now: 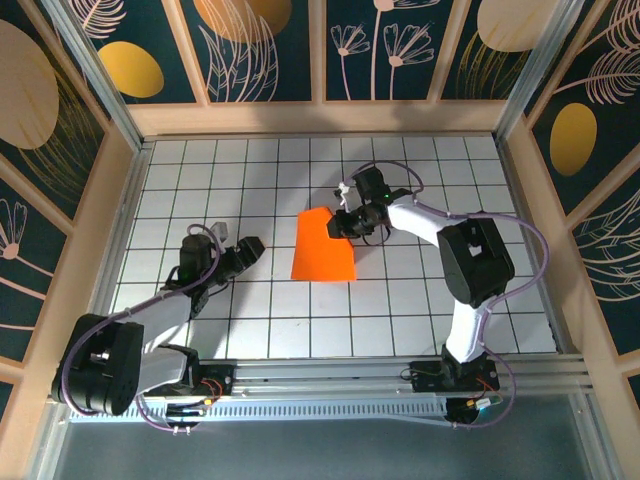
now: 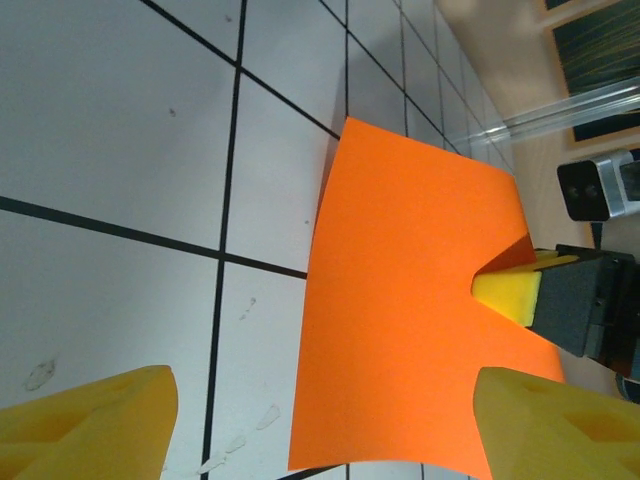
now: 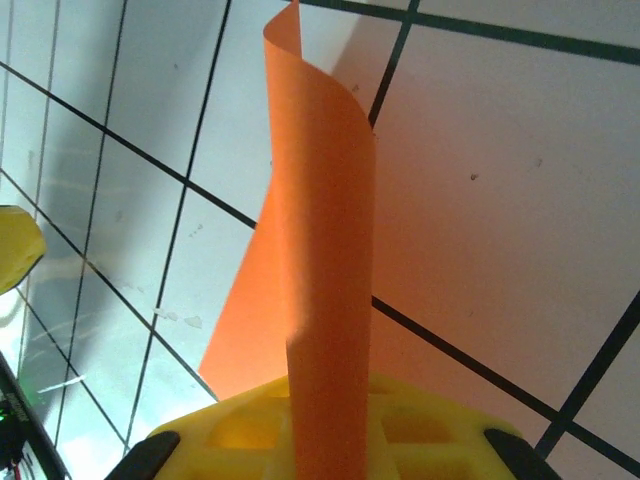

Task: Fold a paper plane with a square sheet of paper (fold left side to right side)
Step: Pick up the square sheet of paper from the center of the table, then place a square sheet of paper at the center of the table.

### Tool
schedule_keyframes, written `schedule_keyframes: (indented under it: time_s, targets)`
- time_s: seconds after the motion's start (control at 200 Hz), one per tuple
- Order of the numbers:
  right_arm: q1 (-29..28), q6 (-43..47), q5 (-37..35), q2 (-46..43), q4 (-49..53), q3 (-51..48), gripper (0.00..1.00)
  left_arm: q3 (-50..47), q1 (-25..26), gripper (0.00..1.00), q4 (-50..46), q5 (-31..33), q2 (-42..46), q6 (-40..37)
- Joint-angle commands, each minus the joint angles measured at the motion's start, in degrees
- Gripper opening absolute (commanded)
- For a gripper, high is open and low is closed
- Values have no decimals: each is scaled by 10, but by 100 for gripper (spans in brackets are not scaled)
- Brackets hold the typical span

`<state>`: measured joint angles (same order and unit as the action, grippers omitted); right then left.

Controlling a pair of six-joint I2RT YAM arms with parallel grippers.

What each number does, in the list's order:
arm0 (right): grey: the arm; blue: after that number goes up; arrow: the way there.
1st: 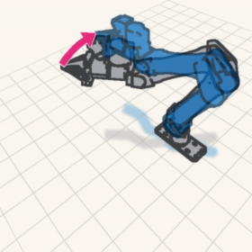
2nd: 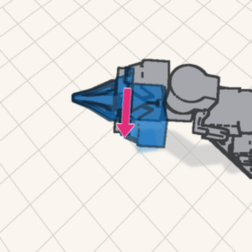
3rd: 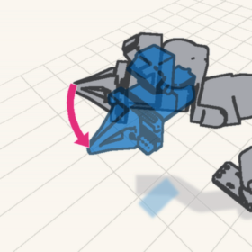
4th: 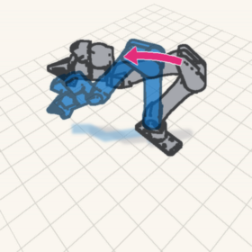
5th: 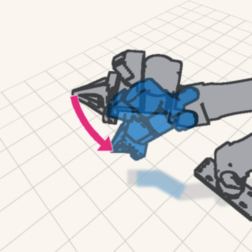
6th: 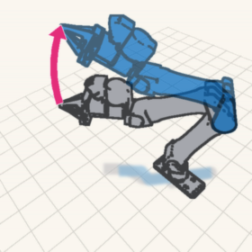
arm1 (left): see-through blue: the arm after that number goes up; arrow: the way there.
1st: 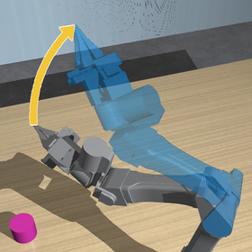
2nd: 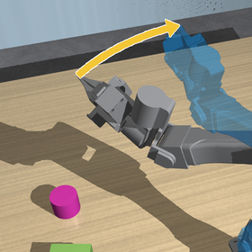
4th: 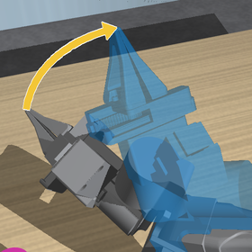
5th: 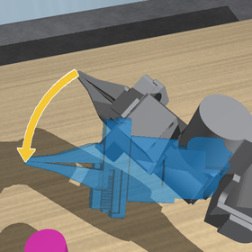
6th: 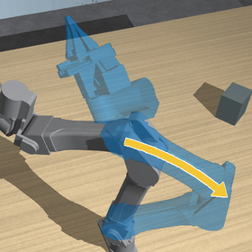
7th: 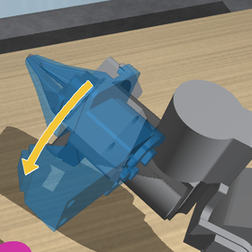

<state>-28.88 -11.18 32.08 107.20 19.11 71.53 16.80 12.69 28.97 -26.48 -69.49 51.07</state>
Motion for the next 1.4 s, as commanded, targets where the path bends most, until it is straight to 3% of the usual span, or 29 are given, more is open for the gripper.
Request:
schedule_keyframes:
  time_s: [0.0, 0.295, 0.776, 1.251, 1.346, 1.396]
  targets:
    - [5, -11, 34, -24, -13, -6, 15, -10, -7, 79, 51, -30, 9, -5]
    - [12, -22, 79, -53, -11, 2, 15, -20, -7, 82, 168, -107, -12, 0]
    - [26, 4, 239, -172, 37, 20, 15, 61, -5, 88, 356, -243, -121, 16]
    - [27, -90, 332, -218, -82, -4, 15, 135, 47, 90, 341, -290, -144, -31]
    - [29, -83, 317, -215, -76, -7, 15, 149, 56, 83, 346, -303, -152, -29]
    - [37, -73, 297, -212, -61, -6, 15, 153, 57, 72, 346, -303, -152, -29]
